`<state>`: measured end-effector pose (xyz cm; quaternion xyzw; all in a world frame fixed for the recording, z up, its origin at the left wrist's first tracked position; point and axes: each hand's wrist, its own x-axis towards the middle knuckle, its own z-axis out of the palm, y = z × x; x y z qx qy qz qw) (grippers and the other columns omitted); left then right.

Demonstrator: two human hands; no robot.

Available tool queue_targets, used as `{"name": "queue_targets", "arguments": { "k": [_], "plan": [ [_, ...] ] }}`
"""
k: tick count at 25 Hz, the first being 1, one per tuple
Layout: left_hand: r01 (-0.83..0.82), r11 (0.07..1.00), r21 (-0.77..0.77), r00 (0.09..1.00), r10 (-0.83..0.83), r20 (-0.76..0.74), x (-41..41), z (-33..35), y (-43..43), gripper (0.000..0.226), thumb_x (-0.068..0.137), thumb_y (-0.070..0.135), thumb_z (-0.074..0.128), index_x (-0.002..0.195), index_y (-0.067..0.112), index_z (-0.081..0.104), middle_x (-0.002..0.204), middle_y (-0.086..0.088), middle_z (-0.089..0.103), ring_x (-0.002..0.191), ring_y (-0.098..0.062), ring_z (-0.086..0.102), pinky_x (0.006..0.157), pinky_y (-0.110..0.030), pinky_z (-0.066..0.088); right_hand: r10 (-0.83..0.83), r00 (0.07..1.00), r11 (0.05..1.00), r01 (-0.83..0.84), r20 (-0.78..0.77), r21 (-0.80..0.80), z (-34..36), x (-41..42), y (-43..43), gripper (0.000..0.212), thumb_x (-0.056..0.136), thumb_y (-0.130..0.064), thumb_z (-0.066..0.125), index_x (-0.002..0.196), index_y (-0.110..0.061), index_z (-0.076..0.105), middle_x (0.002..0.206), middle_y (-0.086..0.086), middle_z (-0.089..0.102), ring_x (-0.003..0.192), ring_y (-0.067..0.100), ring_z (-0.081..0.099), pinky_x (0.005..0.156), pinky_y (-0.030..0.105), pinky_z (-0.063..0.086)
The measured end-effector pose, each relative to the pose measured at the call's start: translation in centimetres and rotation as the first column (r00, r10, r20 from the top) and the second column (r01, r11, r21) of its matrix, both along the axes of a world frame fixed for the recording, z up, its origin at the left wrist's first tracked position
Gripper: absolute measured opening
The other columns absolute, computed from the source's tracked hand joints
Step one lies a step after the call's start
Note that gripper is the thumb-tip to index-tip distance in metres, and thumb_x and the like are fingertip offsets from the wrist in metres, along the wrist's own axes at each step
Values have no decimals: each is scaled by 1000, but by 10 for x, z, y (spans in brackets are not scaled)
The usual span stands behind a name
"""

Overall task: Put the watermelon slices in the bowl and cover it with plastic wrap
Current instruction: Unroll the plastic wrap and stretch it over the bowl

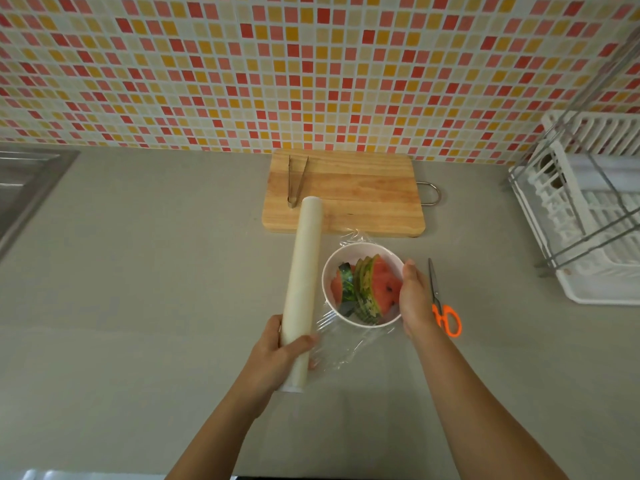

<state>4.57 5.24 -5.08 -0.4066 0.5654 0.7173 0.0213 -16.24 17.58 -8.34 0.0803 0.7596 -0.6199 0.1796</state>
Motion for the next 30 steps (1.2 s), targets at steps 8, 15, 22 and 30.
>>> {"name": "queue_targets", "arguments": {
  "k": [8,15,22,30],
  "plan": [
    [-50,991,-124,999,49,-10,-43,1,-9,57,62,40,70,112,25,47,103,-5,62,82,-24,66,51,-28,51,42,998,991,-36,-40,128,8,-47,-19,39,96,-42,26,92,-21,58,99,8,65,91,25,61,86,37,47],
    [108,887,-448,990,-55,130,-39,-10,-4,60,65,72,45,97,23,53,88,4,63,80,-17,60,60,-29,44,73,996,982,-63,-52,179,8,-54,-22,47,96,-41,25,109,-12,60,107,14,64,99,30,59,89,39,46],
    [114,840,-530,993,-75,95,-37,-17,-4,50,81,63,45,98,16,53,87,-3,63,83,-25,60,72,-40,49,72,996,983,-62,-52,173,9,-54,-22,46,96,-38,26,112,-10,59,110,17,64,101,32,59,92,45,48],
    [193,798,-571,980,-129,152,-34,-23,-12,55,85,64,39,105,15,55,95,-5,65,86,-25,59,69,-35,45,70,995,985,-59,-67,161,7,-57,-22,46,98,-35,28,114,-6,60,112,18,63,103,31,59,91,38,46]
  ]
}}
